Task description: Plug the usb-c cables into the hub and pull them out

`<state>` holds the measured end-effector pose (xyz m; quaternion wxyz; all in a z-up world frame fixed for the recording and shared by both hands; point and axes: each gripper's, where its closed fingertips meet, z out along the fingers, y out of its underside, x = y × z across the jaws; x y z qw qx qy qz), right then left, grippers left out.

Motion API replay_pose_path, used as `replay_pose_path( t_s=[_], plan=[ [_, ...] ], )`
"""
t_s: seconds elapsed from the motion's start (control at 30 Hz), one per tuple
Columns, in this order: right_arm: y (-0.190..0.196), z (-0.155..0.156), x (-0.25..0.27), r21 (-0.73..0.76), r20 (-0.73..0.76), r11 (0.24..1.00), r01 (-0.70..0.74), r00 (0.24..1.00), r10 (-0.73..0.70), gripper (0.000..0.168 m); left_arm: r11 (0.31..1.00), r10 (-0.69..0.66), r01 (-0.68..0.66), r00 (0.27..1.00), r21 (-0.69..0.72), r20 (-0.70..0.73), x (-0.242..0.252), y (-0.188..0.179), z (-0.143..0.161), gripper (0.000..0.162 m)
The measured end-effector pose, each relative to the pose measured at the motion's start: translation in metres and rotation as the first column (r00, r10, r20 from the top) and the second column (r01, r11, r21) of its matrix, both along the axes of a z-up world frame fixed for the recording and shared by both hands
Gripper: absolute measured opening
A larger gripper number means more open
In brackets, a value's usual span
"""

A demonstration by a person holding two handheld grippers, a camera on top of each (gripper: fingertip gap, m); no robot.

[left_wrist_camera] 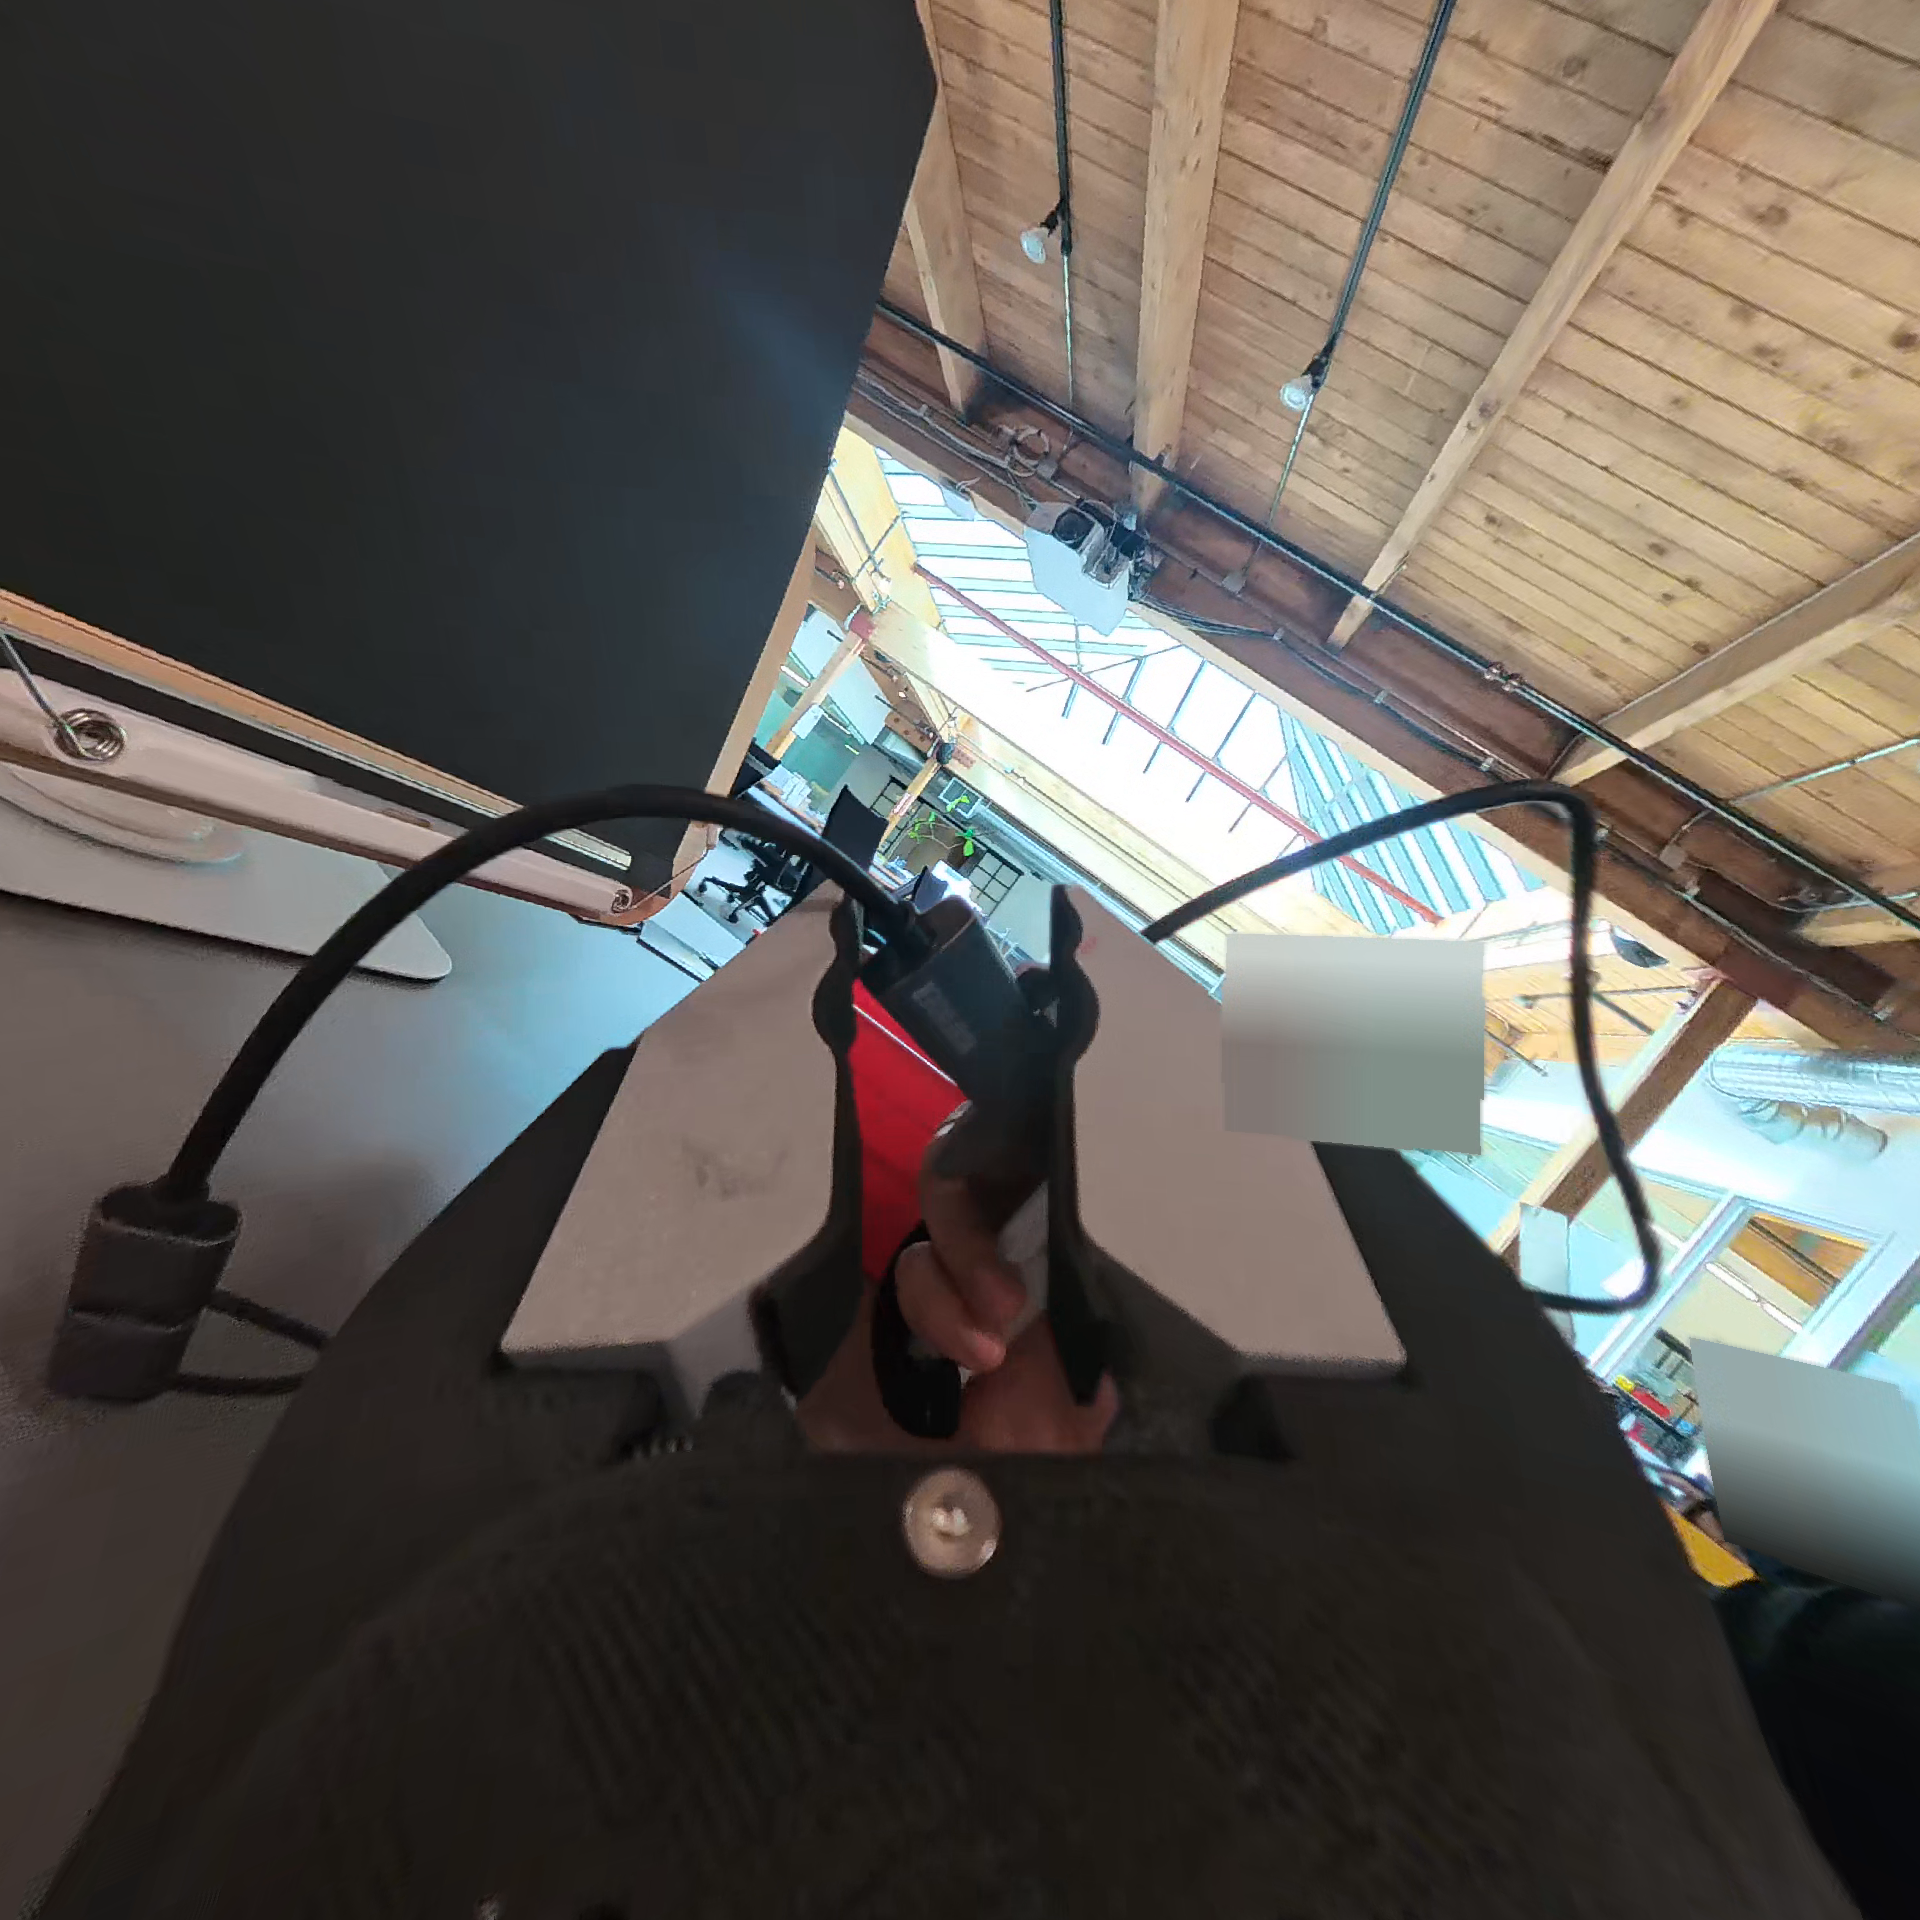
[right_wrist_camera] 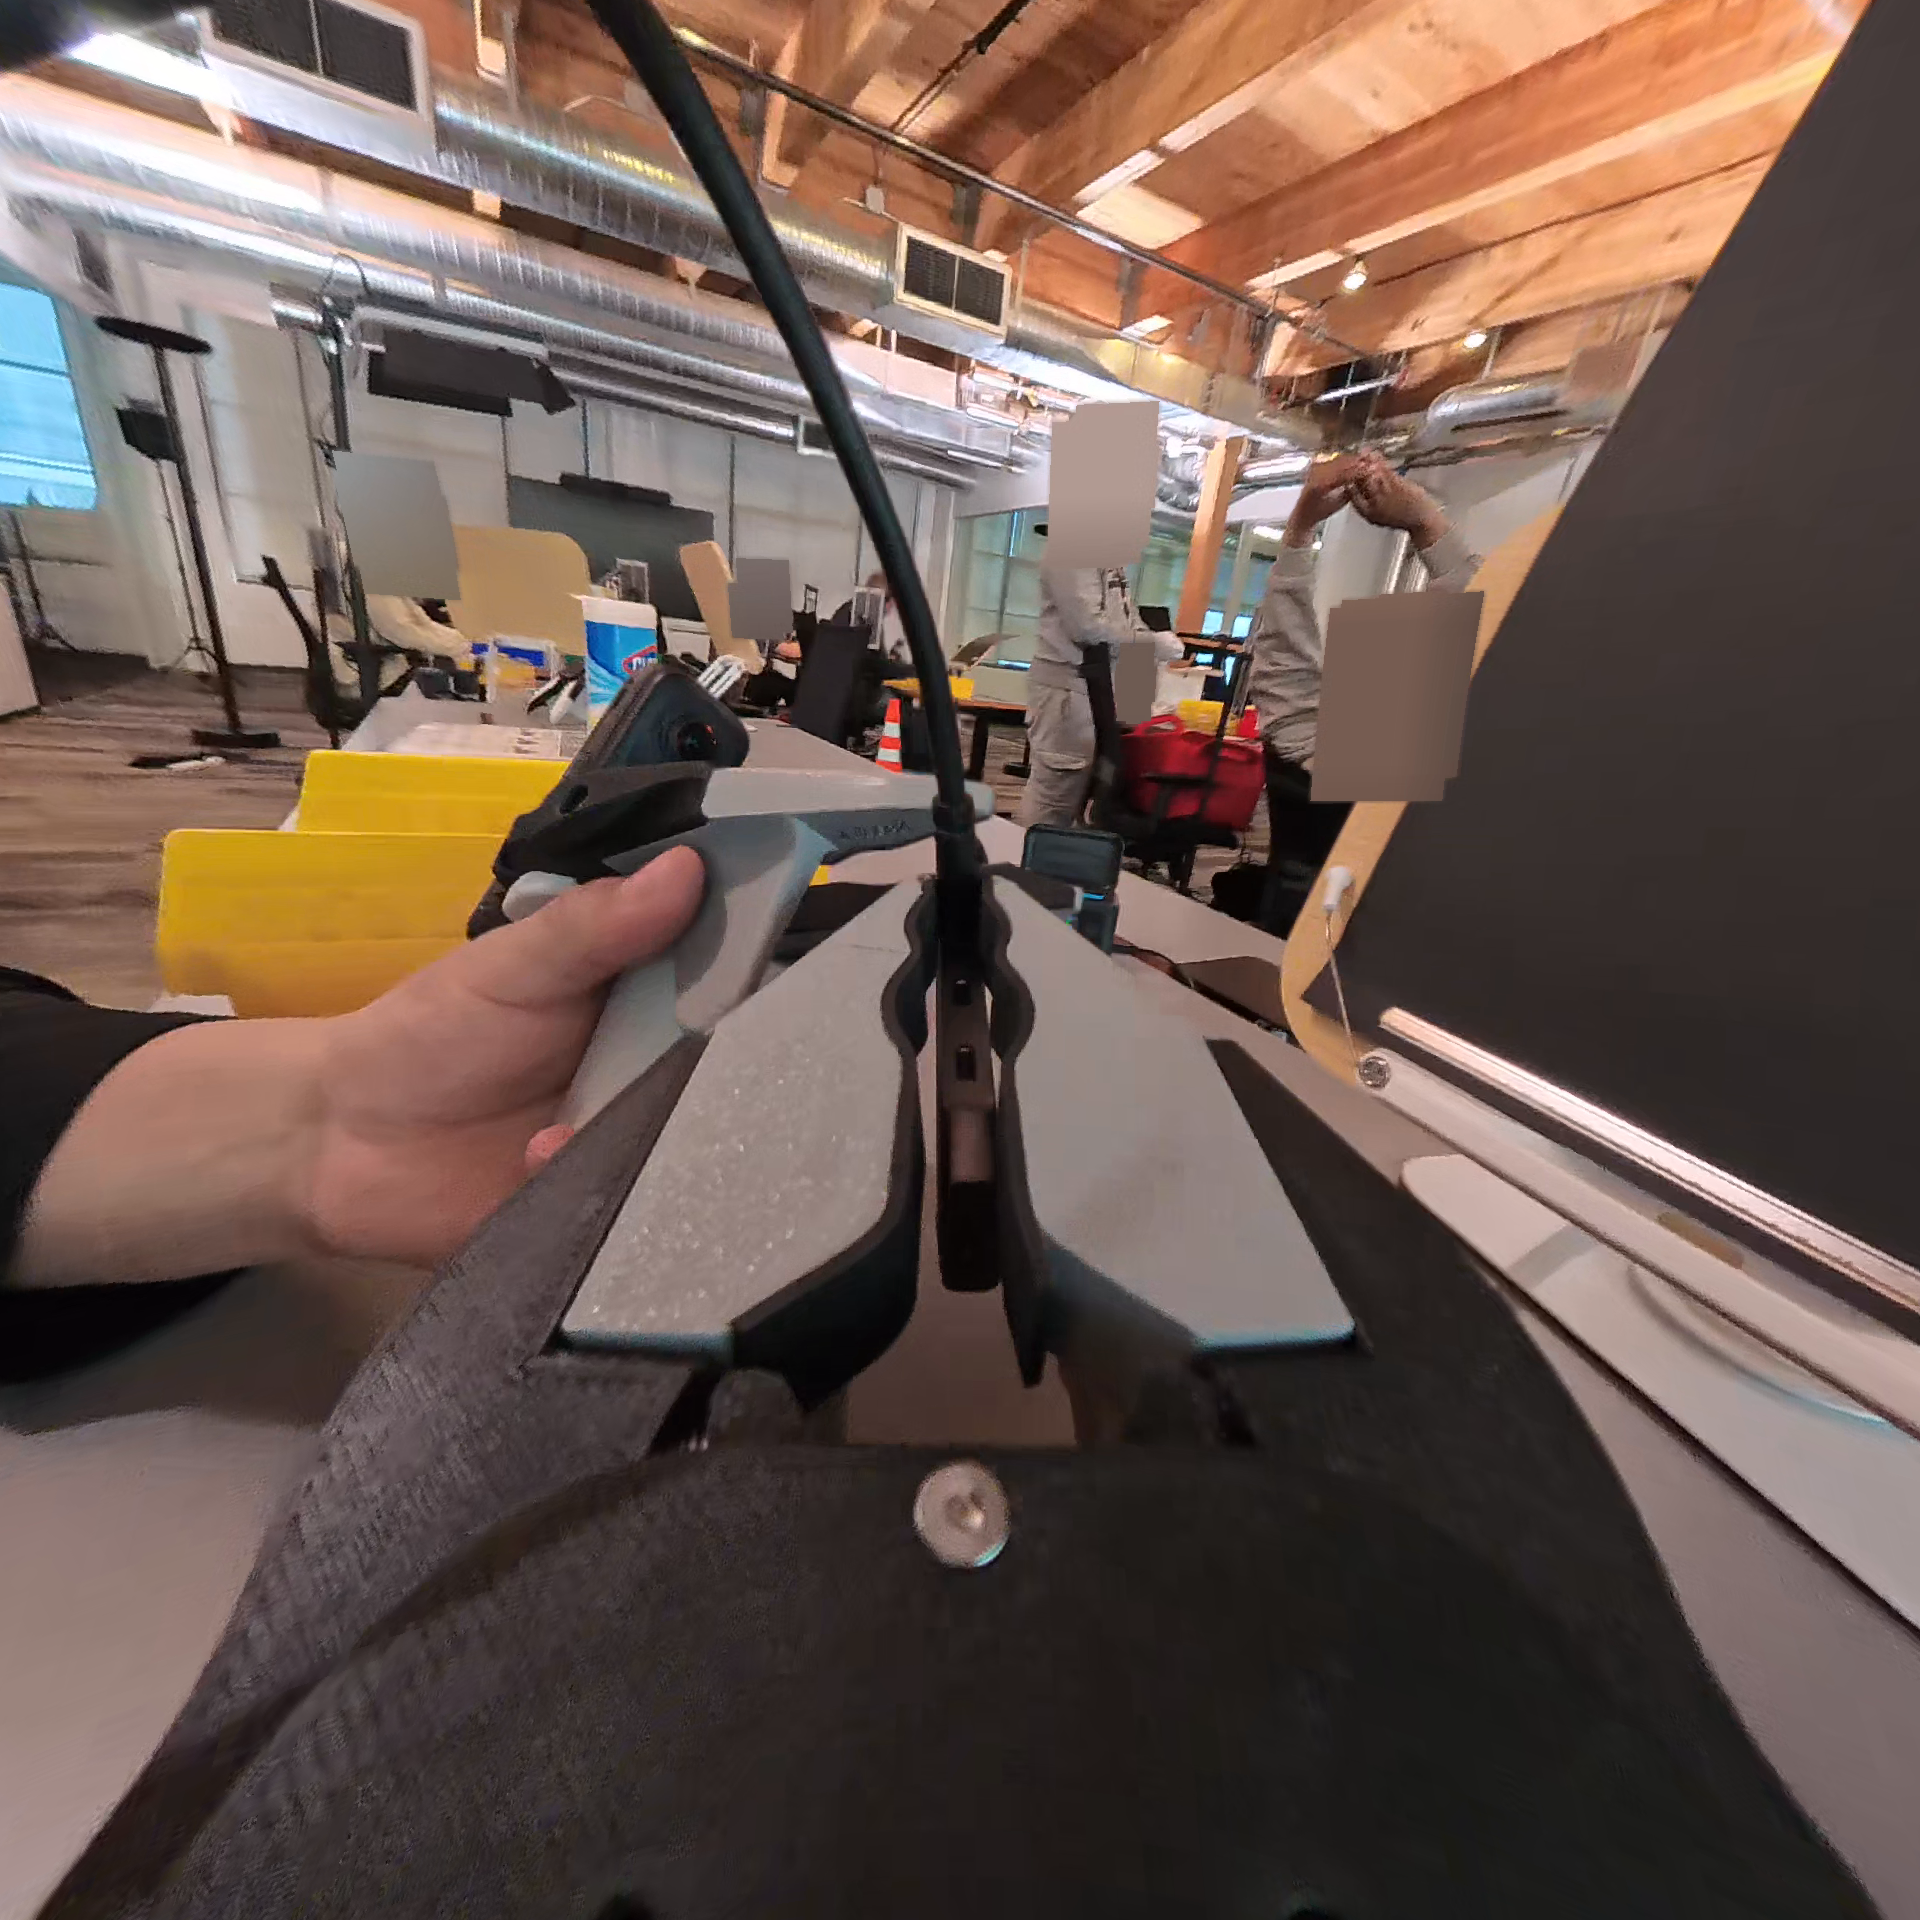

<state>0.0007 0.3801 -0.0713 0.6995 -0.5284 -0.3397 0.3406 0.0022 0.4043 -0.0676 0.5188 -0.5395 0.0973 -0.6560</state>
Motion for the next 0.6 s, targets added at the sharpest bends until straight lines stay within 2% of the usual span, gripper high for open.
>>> replay_pose_path(
  t_s=[0.13, 0.23, 0.4, 0.6],
  plan=[
    [-0.001, 0.005, 0.002, 0.013, -0.045, 1.000, -0.014, 0.999, 0.015, 0.004, 0.999, -0.042, 0.042, 0.998, 0.001, -0.038, 0.010, -0.006, -0.005, 0.030],
    [-0.001, 0.000, -0.002, -0.031, -0.052, 0.996, -0.078, 0.996, 0.076, 0.004, 0.999, -0.051, 0.051, 0.999, -0.014, -0.002, 0.008, -0.006, -0.004, 0.023],
    [0.004, -0.011, -0.007, -0.067, -0.017, 0.995, -0.068, 0.998, 0.067, 0.004, 0.998, -0.041, 0.040, 0.999, -0.050, -0.022, 0.007, 0.000, -0.011, 0.021],
    [0.008, -0.020, -0.011, -0.096, 0.079, 0.994, -0.051, 0.995, 0.059, 0.005, 1.000, -0.004, 0.005, 0.993, 0.009, -0.122, 0.003, 0.002, -0.015, 0.018]
  ],
)
